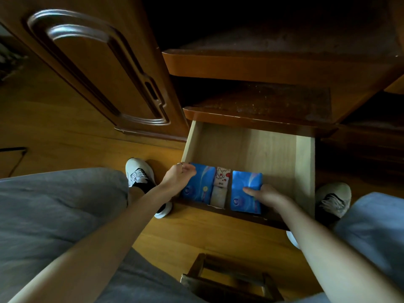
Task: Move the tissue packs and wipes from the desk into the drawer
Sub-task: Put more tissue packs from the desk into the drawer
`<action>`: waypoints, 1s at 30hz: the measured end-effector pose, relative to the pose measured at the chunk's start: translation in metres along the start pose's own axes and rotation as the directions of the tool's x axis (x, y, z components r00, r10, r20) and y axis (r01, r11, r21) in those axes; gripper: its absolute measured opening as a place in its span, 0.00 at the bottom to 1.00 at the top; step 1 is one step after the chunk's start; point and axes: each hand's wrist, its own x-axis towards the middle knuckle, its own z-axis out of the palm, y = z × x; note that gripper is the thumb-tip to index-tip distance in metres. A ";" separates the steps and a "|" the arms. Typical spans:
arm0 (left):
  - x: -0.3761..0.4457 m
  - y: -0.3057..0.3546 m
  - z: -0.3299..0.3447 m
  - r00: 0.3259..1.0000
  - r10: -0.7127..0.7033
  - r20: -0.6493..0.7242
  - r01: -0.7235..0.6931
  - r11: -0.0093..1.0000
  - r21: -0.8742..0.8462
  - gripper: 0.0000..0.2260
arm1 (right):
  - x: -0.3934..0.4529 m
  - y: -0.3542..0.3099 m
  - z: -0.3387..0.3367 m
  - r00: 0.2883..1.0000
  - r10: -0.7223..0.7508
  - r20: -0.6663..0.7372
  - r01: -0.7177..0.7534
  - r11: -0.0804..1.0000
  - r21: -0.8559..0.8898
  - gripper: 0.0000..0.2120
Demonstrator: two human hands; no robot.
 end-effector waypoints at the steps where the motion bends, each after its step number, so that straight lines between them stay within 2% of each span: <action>1: 0.001 -0.001 0.002 1.000 0.003 0.007 -0.003 1.000 0.003 0.12 | 0.001 -0.002 0.001 1.000 -0.001 0.019 0.001 1.000 -0.016 0.21; 6: 0.006 -0.004 0.009 0.999 0.032 0.014 -0.033 0.999 0.039 0.06 | 0.003 -0.004 0.012 0.997 -0.043 0.056 0.051 0.990 -0.131 0.18; 8: 0.006 -0.008 0.011 0.996 0.087 0.005 -0.086 0.975 0.203 0.10 | 0.005 -0.004 0.011 0.998 -0.050 0.042 0.056 0.988 -0.146 0.18; 9: 0.007 -0.012 0.011 0.989 0.146 0.024 -0.145 0.921 0.362 0.14 | 0.005 -0.003 0.010 0.999 -0.043 0.033 0.048 0.988 -0.145 0.18; 11: 0.007 -0.020 0.018 0.962 0.239 0.135 -0.266 0.701 0.661 0.21 | 0.007 0.000 0.007 0.999 -0.033 -0.001 0.033 0.989 -0.142 0.17; 13: 0.006 -0.025 0.029 0.940 0.237 0.246 -0.335 0.492 0.804 0.24 | 0.007 0.004 0.007 0.999 -0.033 -0.013 0.032 0.995 -0.099 0.14; 15: 0.006 -0.029 0.040 0.934 0.224 0.279 -0.349 0.401 0.847 0.24 | 0.006 0.005 0.012 0.999 -0.025 0.024 0.026 1.000 -0.012 0.12; 17: 0.007 -0.028 0.045 0.931 0.245 0.270 -0.347 0.365 0.864 0.23 | 0.006 0.009 0.015 0.999 -0.014 0.051 0.012 0.999 0.041 0.14; 21: 0.013 -0.021 0.036 0.924 0.226 0.308 -0.375 0.384 0.844 0.21 | 0.003 0.013 -0.007 0.996 0.040 0.083 -0.052 0.989 0.139 0.24; 23: 0.014 -0.021 0.032 0.914 0.250 0.321 -0.396 0.364 0.843 0.20 | 0.002 0.012 -0.027 0.996 0.023 0.088 -0.046 0.963 0.265 0.29; 25: 0.012 -0.025 0.031 0.894 0.313 0.321 -0.405 0.257 0.877 0.21 | 0.006 0.005 -0.040 0.999 -0.008 0.040 -0.009 0.911 0.412 0.29; 27: 0.011 -0.031 0.031 0.854 0.424 0.301 -0.389 0.135 0.911 0.22 | 0.012 -0.011 -0.038 0.997 -0.051 -0.050 0.069 0.870 0.489 0.25; 28: 0.012 -0.033 0.030 0.841 0.473 0.261 -0.367 0.145 0.919 0.22 | 0.016 -0.023 -0.033 0.993 -0.075 -0.093 0.111 0.864 0.490 0.25; 30: 0.015 -0.037 0.024 0.850 0.505 0.149 -0.336 0.302 0.892 0.26 | 0.028 -0.049 -0.015 0.980 -0.120 -0.157 0.178 0.883 0.434 0.28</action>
